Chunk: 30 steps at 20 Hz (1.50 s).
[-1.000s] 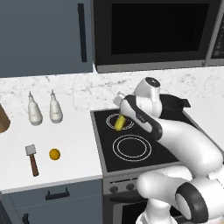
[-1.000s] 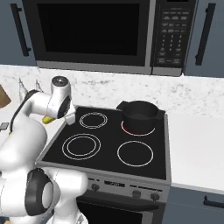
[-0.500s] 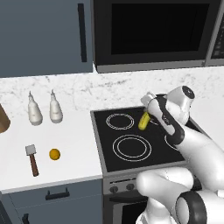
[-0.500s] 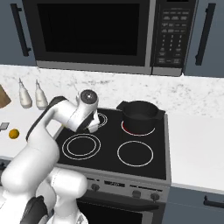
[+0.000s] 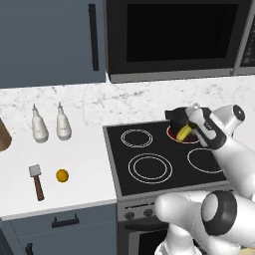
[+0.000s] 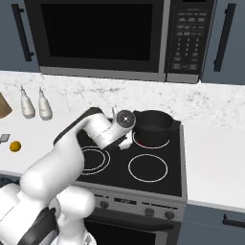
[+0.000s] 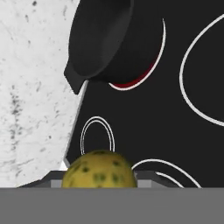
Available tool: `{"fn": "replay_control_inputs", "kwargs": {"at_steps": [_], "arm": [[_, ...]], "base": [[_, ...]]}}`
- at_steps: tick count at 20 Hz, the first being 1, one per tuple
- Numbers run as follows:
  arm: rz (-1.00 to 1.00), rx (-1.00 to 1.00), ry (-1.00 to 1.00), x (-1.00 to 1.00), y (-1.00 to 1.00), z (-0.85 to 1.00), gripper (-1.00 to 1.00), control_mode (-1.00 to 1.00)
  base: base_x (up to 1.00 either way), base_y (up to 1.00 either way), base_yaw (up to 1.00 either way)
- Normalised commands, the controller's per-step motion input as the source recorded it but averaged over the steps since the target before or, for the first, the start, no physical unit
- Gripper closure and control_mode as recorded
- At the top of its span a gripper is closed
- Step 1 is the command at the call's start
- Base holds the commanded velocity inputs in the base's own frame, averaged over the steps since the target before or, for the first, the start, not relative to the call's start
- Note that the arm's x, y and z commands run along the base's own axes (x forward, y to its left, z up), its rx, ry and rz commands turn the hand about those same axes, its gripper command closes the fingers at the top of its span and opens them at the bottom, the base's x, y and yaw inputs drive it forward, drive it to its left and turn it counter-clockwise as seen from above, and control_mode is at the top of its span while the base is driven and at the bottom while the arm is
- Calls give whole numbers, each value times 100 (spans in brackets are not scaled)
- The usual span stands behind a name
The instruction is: Put the cucumber and lemon in the pot. Retrieve the spatula and lightly stir the vegetables in the pot.
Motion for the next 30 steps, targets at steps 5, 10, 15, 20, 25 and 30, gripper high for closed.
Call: {"fn": "replay_control_inputs", "kwargs": {"at_steps": [5,10,15,20,25,30], "arm": [[-14,12,0,70,-73,15,100,-100],[-9,3,-3,47,-38,1,100,-100],[-8,0,-15,17,-21,0,100,-100],[-9,0,-16,17,-13,-1,100,-100],[-10,-5,-10,20,-5,-6,100,-100],[-9,-16,-10,6,-2,0,100,-100]], "base": [[0,0,0],[0,0,0],[0,0,0],[0,0,0],[0,0,0],[0,0,0]]}}
